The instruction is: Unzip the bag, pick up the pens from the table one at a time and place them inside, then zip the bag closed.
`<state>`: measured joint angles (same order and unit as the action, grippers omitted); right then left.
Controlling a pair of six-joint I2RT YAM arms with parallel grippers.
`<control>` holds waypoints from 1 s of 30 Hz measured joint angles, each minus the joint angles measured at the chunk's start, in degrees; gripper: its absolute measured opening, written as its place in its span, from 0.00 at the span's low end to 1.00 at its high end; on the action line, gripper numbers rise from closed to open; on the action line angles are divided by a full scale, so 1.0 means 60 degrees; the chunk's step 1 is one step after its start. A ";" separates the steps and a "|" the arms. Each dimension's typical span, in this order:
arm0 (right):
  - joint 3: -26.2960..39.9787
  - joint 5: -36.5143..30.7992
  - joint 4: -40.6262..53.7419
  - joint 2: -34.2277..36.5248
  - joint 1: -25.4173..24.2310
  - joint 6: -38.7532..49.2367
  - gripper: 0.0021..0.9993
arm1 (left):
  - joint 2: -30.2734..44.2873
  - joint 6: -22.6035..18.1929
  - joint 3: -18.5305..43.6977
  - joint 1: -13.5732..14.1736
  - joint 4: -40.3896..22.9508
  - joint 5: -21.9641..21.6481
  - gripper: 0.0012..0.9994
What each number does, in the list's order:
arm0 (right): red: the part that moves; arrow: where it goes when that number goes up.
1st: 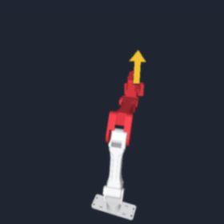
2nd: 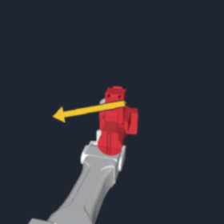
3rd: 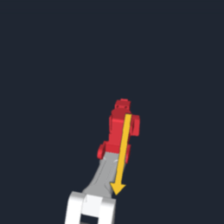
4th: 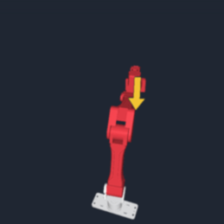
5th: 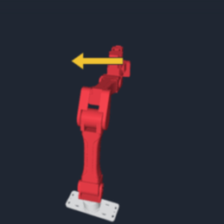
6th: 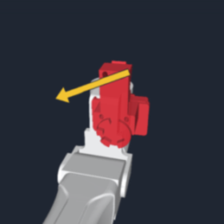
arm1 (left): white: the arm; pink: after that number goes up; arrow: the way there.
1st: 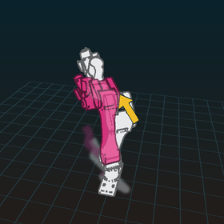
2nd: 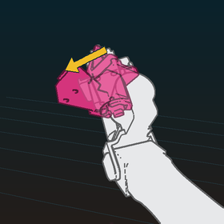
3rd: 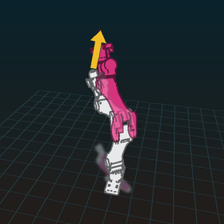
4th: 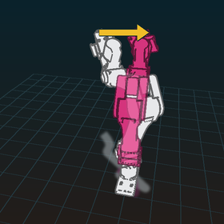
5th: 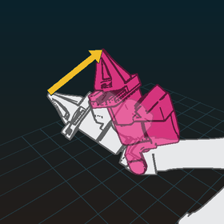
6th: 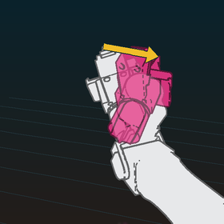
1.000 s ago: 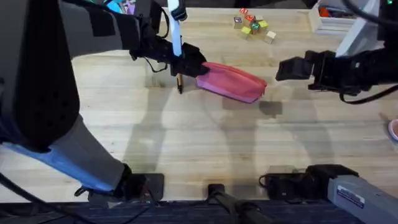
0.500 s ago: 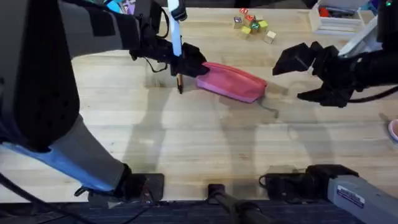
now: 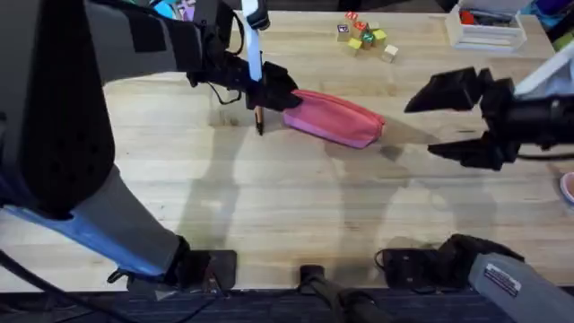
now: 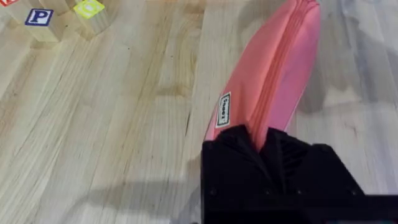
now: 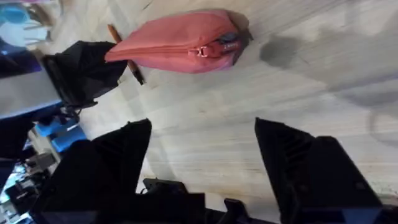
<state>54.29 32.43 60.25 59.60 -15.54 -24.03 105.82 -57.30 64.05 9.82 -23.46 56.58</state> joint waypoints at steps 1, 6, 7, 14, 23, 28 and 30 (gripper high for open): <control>-0.0279 0.0167 -0.0102 -0.0143 -0.0162 0.0101 1.00 | 0.0000 0.0000 0.0000 0.0000 0.0000 0.0000 0.04; -0.2185 0.1446 -0.1389 -0.0809 -0.1097 0.0353 1.00 | 0.0000 0.0000 0.0000 0.0000 0.0000 0.0000 0.04; -0.2496 0.1756 -0.1724 -0.0873 -0.1246 0.0371 1.00 | 0.0000 0.0000 0.0000 0.0000 0.0000 0.0000 0.04; -0.3291 0.2640 -0.2747 -0.1042 -0.1754 0.0447 1.00 | 0.0000 0.0000 0.0000 0.0000 0.0000 0.0000 0.04; -0.3291 0.2553 -0.2772 -0.1043 -0.1754 0.0291 1.00 | 0.0000 0.0000 0.0000 0.0000 0.0000 0.0000 0.04; -0.3291 0.2448 -0.2781 -0.1043 -0.1754 0.0214 1.00 | 0.0000 0.0000 0.0000 0.0000 0.0000 0.0000 0.04; -0.3291 0.2259 -0.2787 -0.1043 -0.1754 0.0102 1.00 | 0.0000 0.0000 0.0000 0.0000 0.0000 0.0000 0.04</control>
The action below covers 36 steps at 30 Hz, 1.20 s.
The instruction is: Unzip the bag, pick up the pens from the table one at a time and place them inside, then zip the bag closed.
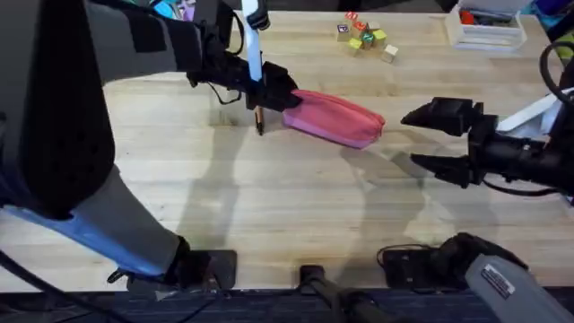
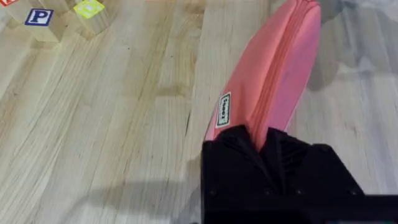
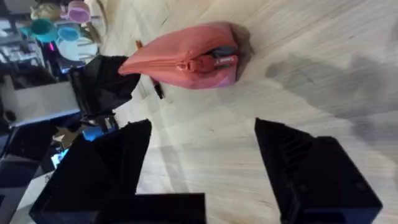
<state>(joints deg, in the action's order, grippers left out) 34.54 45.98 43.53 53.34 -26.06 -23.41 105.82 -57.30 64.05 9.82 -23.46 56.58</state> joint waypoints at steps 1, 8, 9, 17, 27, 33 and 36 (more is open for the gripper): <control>-0.0002 -0.0092 0.0000 0.0000 0.0000 -0.0071 1.00 | 0.0000 0.0000 0.0000 0.0000 0.0000 0.0000 0.04; -0.0001 -0.0499 -0.0004 0.0000 0.0000 -0.0281 1.00 | 0.0000 0.0000 0.0000 0.0000 0.0000 0.0000 0.04; 0.0000 -0.0522 -0.0004 0.0000 0.0000 -0.0306 1.00 | 0.0000 0.0000 0.0000 0.0000 0.0000 0.0000 0.04; 0.0000 -0.0526 -0.0078 0.0384 0.0000 -0.0314 1.00 | 0.0000 0.0000 0.0000 0.0000 -0.0012 0.0000 0.04; -0.0003 -0.0358 -0.1127 0.1562 0.0004 -0.0351 1.00 | 0.0000 0.0000 0.0000 0.0000 -0.0016 0.0000 0.04; -0.0003 -0.0338 -0.1800 0.1650 0.0363 -0.0399 1.00 | 0.0000 0.0000 0.0000 0.0000 -0.0018 0.0000 0.04; -0.0001 -0.0374 -0.2152 0.1650 0.0712 -0.0602 1.00 | 0.0000 0.0000 0.0000 0.0000 -0.0018 0.0000 0.04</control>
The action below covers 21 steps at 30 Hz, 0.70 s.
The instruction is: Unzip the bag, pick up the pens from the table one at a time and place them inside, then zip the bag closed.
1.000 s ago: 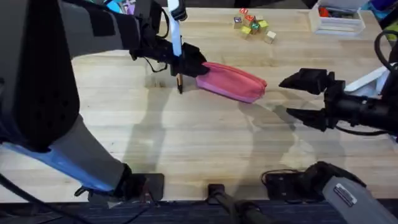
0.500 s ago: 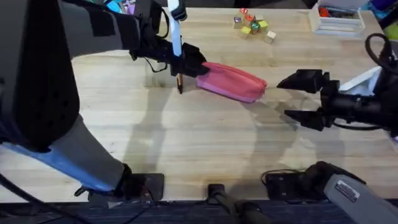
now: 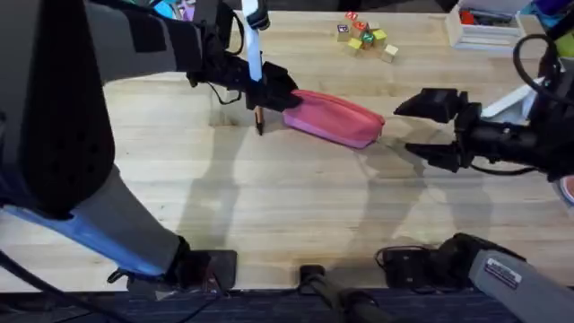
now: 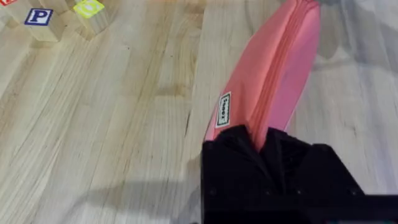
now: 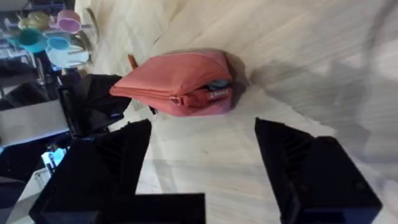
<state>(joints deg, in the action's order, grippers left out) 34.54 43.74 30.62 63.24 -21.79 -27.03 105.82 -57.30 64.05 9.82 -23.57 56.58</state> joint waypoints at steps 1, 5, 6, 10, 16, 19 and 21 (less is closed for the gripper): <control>-0.0001 -0.0027 -0.0112 0.0000 0.0127 -0.0091 1.00 | 0.0000 0.0000 0.0000 0.0000 0.0002 0.0000 0.04; -0.0002 -0.0314 -0.0359 0.0000 0.0669 -0.0465 0.99 | 0.0000 0.0000 0.0000 0.0000 0.0000 0.0000 0.04; 0.0001 -0.0409 -0.0391 0.0000 0.0816 -0.0563 1.00 | 0.0000 0.0000 0.0000 0.0000 0.0000 0.0000 0.04; 0.0001 -0.0735 -0.0705 0.0070 0.1321 -0.0875 1.00 | 0.0000 0.0000 0.0000 0.0000 0.0000 0.0000 0.04; 0.0000 -0.0950 -0.1624 0.0706 0.1766 -0.1387 1.00 | 0.0000 0.0000 0.0000 0.0000 0.0000 0.0000 0.04; 0.0001 -0.1019 -0.2100 0.1126 0.1941 -0.1678 1.00 | 0.0000 0.0000 0.0000 0.0000 0.0000 0.0000 0.04; -0.0003 -0.1059 -0.2399 0.1410 0.2096 -0.1827 1.00 | 0.0000 0.0000 0.0000 0.0000 -0.0015 0.0000 0.04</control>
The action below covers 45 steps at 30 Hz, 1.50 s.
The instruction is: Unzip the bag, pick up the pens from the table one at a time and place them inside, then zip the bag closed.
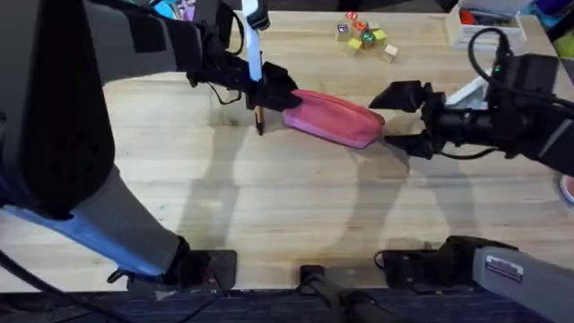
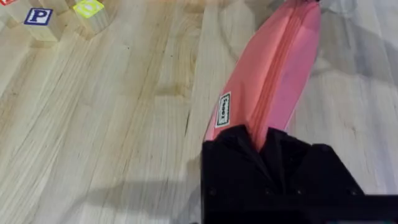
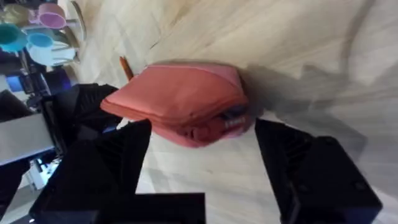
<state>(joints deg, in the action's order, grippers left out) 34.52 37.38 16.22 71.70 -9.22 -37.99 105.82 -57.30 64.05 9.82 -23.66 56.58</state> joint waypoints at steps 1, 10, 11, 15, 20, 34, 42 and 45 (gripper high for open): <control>0.0002 -0.0018 -0.0133 0.0130 0.0084 -0.0085 1.00 | 0.0000 0.0000 0.0000 0.0000 -0.0021 0.0000 0.04; 0.0004 -0.0028 -0.0885 0.0739 0.0500 -0.0721 0.81 | 0.0000 0.0000 0.0000 0.0000 -0.0098 0.0004 0.04; 0.0002 -0.0021 -0.0897 0.0739 0.0500 -0.0749 0.78 | 0.0000 0.0000 0.0000 0.0000 -0.0098 0.0004 0.04; 0.0000 -0.0010 -0.0899 0.0739 0.0500 -0.0884 0.57 | 0.0000 0.0000 0.0000 0.0000 -0.0101 0.0004 0.04; 0.0002 -0.0014 -0.0860 0.0739 0.0500 -0.0887 0.51 | 0.0000 0.0000 0.0000 0.0000 -0.0118 0.0004 0.04; -0.0033 -0.0036 -0.0327 -0.0314 0.0500 -0.0891 0.36 | 0.0000 0.0000 0.0000 -0.0007 -0.0127 0.0000 0.04; -0.0033 -0.0040 0.0106 -0.0814 0.0500 -0.0918 0.04 | 0.0000 0.0000 0.0000 -0.0011 -0.0131 0.0004 0.04; -0.0033 -0.0040 0.0125 -0.0813 0.0500 -0.0920 0.04 | 0.0000 0.0000 0.0000 -0.0008 -0.0131 0.0004 0.04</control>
<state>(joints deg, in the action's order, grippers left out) 34.33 37.15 16.97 66.83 -6.22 -43.51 105.82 -57.30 64.05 9.77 -24.45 56.60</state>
